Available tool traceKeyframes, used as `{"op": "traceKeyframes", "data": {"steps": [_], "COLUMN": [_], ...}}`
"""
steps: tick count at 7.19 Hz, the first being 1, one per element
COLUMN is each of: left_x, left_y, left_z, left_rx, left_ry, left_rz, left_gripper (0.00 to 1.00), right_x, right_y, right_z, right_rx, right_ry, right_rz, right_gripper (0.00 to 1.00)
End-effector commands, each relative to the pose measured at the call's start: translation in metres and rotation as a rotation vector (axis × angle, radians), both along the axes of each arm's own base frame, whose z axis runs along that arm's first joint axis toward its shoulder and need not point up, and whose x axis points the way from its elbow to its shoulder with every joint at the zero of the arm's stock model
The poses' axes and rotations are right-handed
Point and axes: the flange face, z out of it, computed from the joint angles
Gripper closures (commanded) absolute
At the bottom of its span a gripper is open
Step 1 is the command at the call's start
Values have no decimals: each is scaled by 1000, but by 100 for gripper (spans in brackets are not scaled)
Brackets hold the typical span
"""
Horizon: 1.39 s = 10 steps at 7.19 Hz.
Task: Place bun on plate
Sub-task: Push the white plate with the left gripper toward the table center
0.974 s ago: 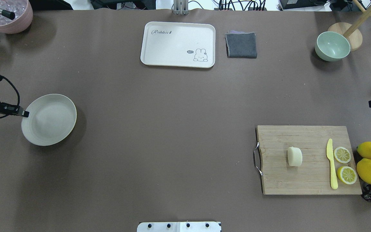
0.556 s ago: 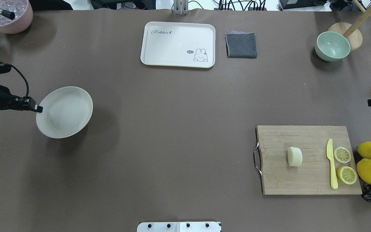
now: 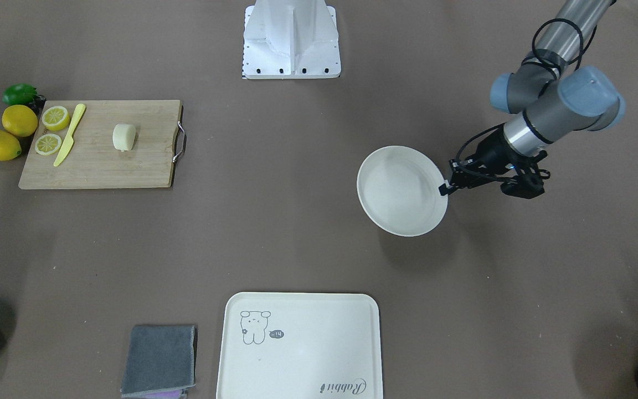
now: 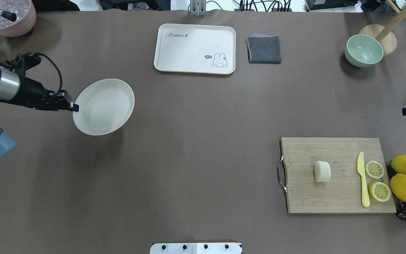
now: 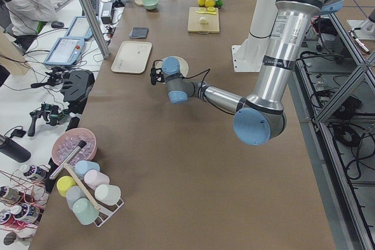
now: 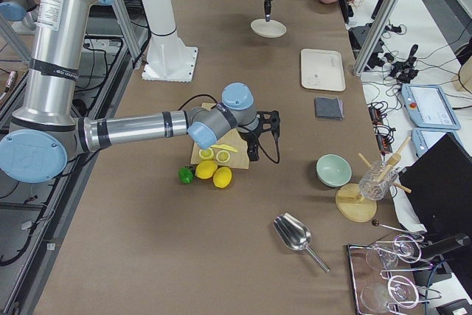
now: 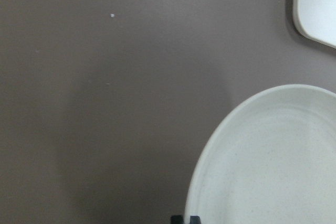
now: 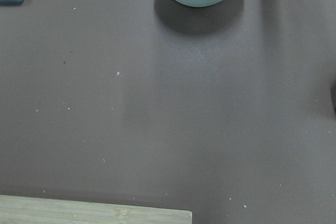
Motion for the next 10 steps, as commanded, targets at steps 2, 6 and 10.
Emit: {"op": "traceKeyframes", "data": {"steps": [2,6,10], "left_x": [117,157,68], "left_y": [43,74,25], "left_z": [-104,-112,-123], "left_rx": [4,29,-37], "left_ry": [-100,-145,-128], "left_rz": [3,0,-18], "left_gripper": [100,100,2], "right_x": [0,0,-36], "right_y": [0,0,-4], "right_z": [-1,-3,-46], "right_rx": [1,3,-46], "right_ry": [-2,-3,-59], "right_rz": [0,2,59], "right_gripper": [0,0,0]}}
